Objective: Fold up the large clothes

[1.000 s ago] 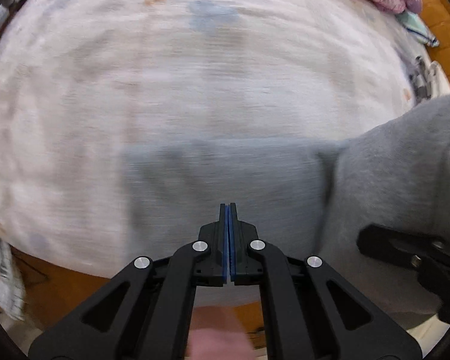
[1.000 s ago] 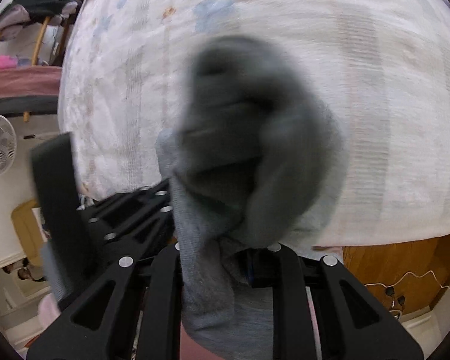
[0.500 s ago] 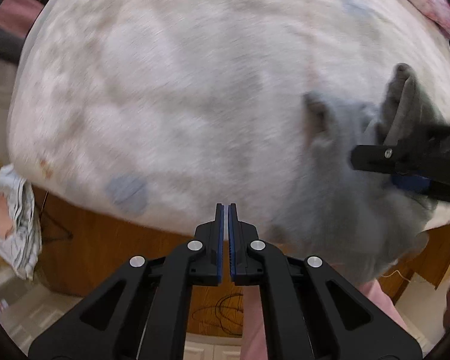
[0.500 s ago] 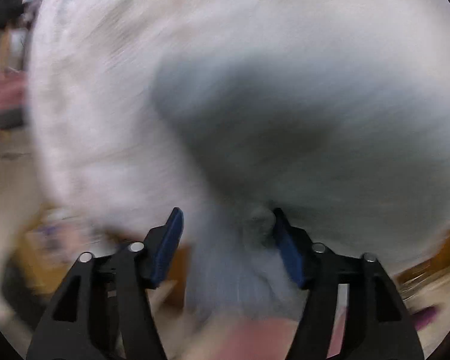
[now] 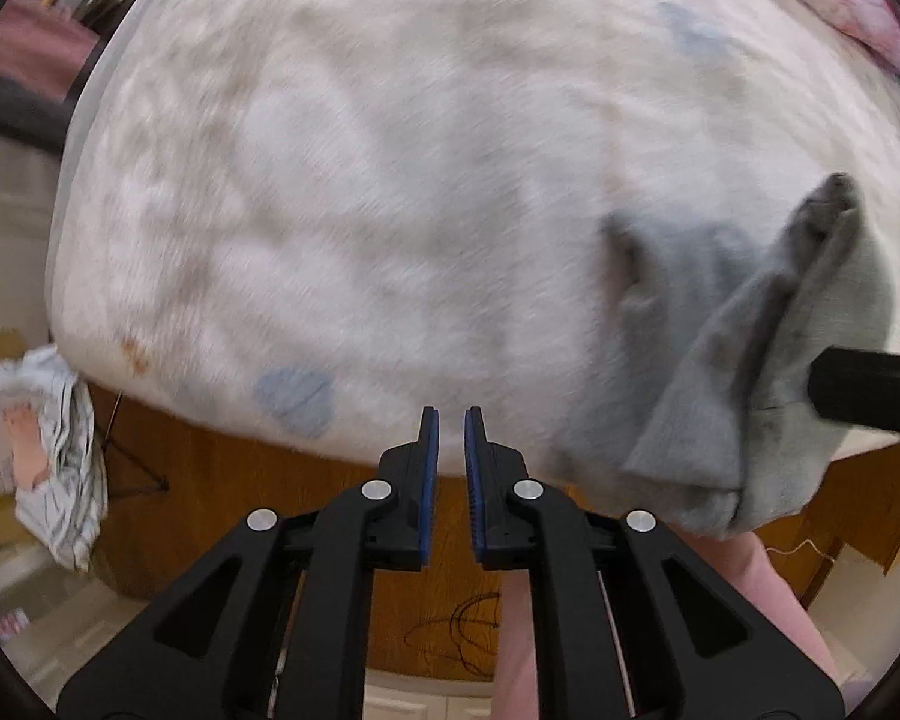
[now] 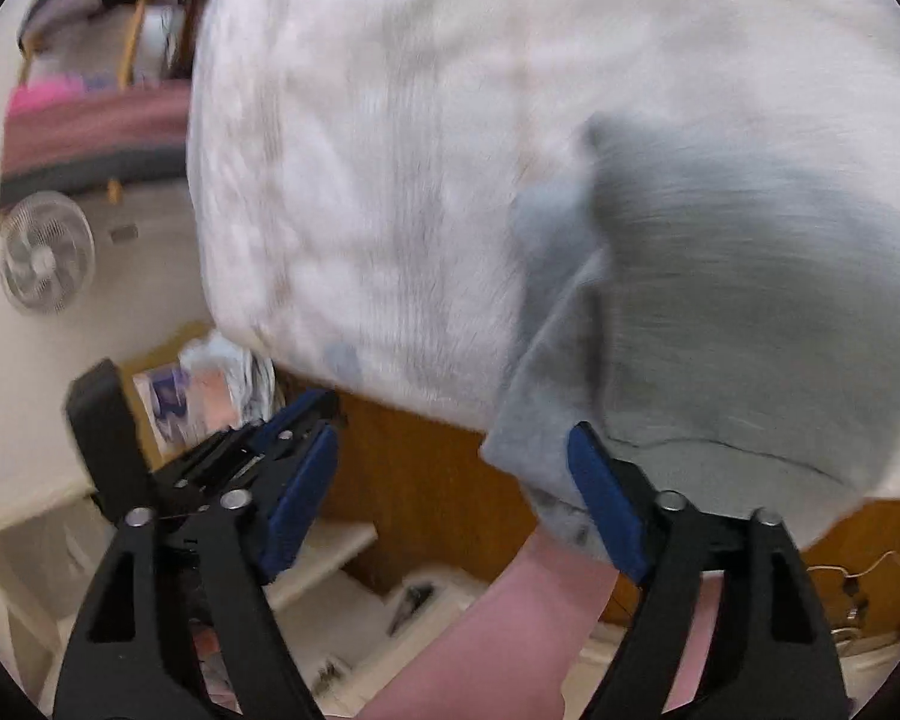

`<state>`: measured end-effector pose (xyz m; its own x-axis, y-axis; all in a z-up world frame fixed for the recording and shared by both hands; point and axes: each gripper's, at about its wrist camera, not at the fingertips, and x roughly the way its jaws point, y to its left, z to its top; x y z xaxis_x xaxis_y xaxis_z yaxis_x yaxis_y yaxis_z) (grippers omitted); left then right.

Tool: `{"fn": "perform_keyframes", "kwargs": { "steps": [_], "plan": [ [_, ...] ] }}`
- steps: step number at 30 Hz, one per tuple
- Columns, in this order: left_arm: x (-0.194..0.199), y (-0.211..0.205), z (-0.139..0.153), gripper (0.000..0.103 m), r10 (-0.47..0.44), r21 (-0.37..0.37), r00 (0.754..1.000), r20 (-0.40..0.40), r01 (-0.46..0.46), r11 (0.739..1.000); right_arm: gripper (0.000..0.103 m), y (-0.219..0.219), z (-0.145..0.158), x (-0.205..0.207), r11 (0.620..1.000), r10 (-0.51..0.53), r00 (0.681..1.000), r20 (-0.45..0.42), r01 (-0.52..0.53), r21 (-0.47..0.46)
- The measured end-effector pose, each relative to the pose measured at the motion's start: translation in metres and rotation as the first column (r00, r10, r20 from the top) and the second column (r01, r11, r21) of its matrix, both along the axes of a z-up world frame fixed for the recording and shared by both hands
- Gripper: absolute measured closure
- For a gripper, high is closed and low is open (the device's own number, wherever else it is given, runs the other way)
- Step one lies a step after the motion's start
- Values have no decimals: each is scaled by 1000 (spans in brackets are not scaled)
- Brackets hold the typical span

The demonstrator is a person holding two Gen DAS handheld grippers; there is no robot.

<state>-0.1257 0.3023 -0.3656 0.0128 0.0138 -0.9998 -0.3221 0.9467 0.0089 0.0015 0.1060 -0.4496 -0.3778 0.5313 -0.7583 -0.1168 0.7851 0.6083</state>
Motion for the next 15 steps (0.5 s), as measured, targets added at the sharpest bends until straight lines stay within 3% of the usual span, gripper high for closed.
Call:
{"fn": "perform_keyframes", "kwargs": {
  "steps": [1, 4, 6, 7, 8, 11, 13, 15],
  "plan": [
    [9, -8, 4, 94, -17, -11, 1000, 16, 17, 1000, 52, -23, 12, 7, 999, -54, 998, 45, 54, 0],
    [43, -38, 15, 90, -74, -64, 995, 74, 79, 995, 53, -72, 28, 11, 988, -149, 983, 107, 153, -34],
    [65, -59, 18, 57, -91, -132, 988, 122, 107, 985, 53, -110, 24, 19, 972, -198, 971, 135, 212, -104],
    [76, -67, 22, 32, -92, -158, 985, 148, 115, 981, 53, -123, 19, 22, 960, -228, 965, 128, 245, -136],
    [87, -76, 26, 28, -92, -189, 979, 185, 127, 974, 53, -134, 14, 22, 951, -255, 960, 112, 270, -151],
    [116, -97, 20, 25, -76, -242, 977, 200, 125, 962, 53, -173, 3, 23, 925, -338, 940, 54, 342, -165],
    [133, -105, 3, 25, -75, -223, 984, 162, 111, 969, 53, -191, 1, 25, 919, -340, 938, 62, 346, -187],
    [145, -108, -22, 63, -52, -280, 990, 130, 87, 956, 53, -197, -2, 27, 921, -334, 941, 62, 339, -194]
  ]
}}
